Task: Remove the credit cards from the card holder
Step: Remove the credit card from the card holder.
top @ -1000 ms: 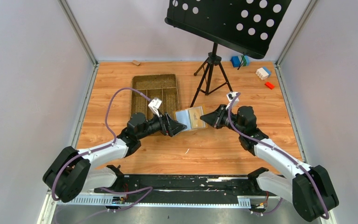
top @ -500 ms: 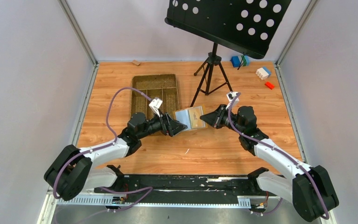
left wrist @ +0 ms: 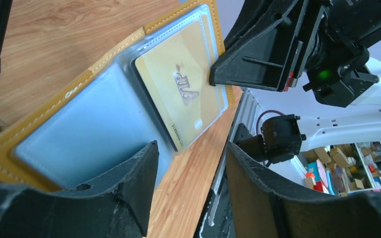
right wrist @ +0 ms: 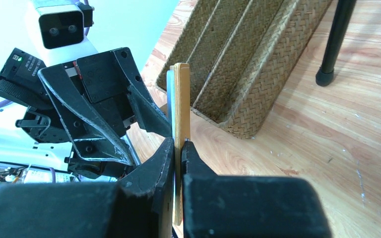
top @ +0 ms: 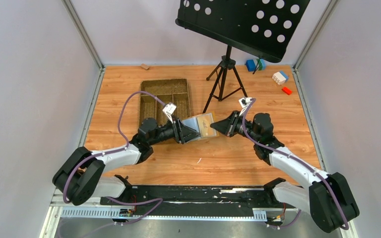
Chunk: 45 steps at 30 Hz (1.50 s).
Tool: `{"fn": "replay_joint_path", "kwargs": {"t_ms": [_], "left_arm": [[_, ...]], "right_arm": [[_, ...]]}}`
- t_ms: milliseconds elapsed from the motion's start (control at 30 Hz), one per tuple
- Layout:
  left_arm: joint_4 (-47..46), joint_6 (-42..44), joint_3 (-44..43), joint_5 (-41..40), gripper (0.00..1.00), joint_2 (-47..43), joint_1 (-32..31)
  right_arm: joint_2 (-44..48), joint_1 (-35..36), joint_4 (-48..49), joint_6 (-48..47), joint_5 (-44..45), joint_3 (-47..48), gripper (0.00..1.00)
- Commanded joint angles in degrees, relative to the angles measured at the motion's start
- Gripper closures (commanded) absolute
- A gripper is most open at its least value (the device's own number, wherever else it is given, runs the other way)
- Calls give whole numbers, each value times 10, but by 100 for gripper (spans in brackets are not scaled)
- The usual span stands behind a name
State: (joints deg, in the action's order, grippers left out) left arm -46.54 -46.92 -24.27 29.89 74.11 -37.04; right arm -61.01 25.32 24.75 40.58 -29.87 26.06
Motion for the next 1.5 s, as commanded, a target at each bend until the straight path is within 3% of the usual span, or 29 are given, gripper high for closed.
{"fn": "replay_joint_path", "kwargs": {"t_ms": [0, 400, 500, 633, 667, 1033, 1200, 1233, 1367, 1467], "left_arm": [[-40, -10, -26, 23, 46, 14, -2], [-87, -38, -27, 36, 68, 48, -1], [-114, -48, -22, 40, 78, 49, -2], [-110, -43, -19, 34, 99, 44, 0], [-105, -41, -18, 32, 100, 42, 1], [100, 23, -30, -62, 100, -1, 21], [95, 24, -36, -48, 100, 4, 22], [74, 20, -33, -35, 97, 5, 22], [21, 6, -19, -16, 63, -1, 22], [33, 12, -20, -19, 55, -1, 22]], "right_arm": [[-14, 2, 79, 22, -41, 3, 100], [-26, 4, 110, 40, -66, 3, 100], [-38, 4, 129, 50, -80, 2, 100], [-54, 5, 155, 65, -99, 2, 100], [-55, 5, 157, 65, -101, 3, 100], [7, 4, 64, 17, -32, 4, 100], [14, 5, 55, 14, -24, 3, 100], [14, 4, 54, 14, -24, 3, 100], [10, 5, 66, 20, -34, 2, 100], [9, 4, 74, 24, -43, 2, 100]]}}
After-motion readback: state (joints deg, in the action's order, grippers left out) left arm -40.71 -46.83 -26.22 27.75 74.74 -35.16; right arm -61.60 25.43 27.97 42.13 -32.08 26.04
